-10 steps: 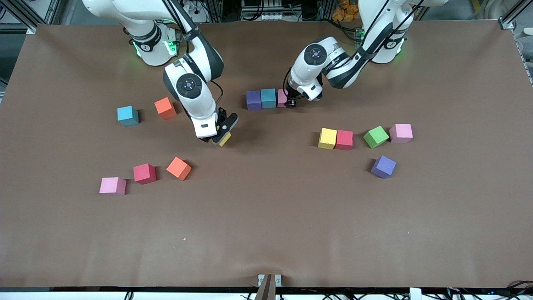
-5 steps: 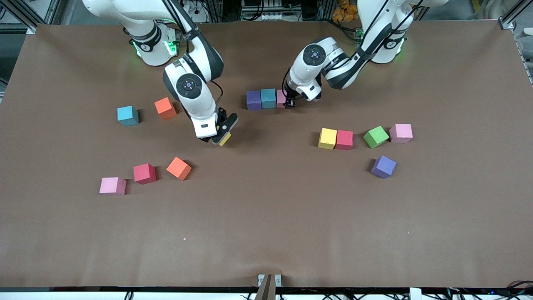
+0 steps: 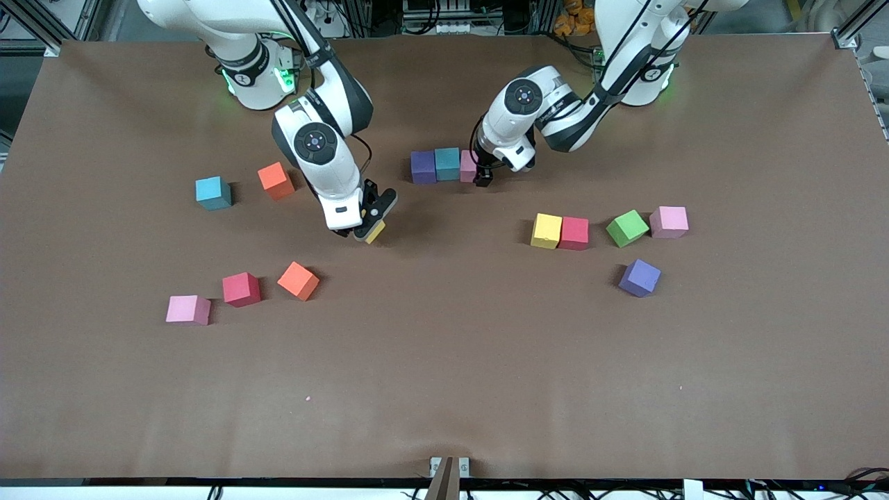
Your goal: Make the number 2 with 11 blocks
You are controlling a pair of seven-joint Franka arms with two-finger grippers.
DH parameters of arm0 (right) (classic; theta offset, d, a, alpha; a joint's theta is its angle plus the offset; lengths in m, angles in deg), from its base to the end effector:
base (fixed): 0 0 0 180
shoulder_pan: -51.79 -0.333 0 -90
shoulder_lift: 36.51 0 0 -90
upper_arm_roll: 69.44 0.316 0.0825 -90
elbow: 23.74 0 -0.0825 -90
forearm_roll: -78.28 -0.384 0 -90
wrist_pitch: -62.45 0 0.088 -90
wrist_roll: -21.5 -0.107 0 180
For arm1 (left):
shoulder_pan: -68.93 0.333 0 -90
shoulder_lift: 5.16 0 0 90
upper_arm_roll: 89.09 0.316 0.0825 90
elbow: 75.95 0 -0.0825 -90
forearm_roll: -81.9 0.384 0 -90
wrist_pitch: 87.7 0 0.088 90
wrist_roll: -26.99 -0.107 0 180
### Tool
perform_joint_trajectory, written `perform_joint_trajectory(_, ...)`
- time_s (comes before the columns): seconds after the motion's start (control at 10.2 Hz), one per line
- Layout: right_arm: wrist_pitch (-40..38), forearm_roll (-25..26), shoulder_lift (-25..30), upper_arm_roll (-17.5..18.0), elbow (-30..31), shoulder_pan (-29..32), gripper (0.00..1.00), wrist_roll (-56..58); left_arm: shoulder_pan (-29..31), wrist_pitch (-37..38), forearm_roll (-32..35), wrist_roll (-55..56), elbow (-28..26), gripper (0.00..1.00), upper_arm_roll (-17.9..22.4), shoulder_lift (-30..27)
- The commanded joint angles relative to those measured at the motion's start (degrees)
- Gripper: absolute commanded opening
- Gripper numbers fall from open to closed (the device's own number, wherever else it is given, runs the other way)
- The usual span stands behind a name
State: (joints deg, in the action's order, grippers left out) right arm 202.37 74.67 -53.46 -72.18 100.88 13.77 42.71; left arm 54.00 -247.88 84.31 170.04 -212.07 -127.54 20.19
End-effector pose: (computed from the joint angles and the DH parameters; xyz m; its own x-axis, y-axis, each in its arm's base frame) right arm 0.4565 0.3231 0.2524 0.5902 0.8070 -0.0177 0.8063 -0.5905 -0.0339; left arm 0.2915 -0.4217 0.1863 -0.0288 0.9777 -0.2081 0.9877 -0.0041 -0.1561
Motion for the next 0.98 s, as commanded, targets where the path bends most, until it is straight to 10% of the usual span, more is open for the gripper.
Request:
perform_joint_trajectory(0.0,-1.49,-1.04,0.07,0.01,-0.69,-0.39,0.53,-0.55,-0.37,-0.13,1.36,1.52,0.6,1.0,0.49,0.05)
perform_joint_trajectory(0.88,-1.32,-4.65,-3.53,0.02,-5.52,-6.45,0.53,-23.05,0.6,6.89,1.36,2.49,0.6,1.0,-0.04,-8.38)
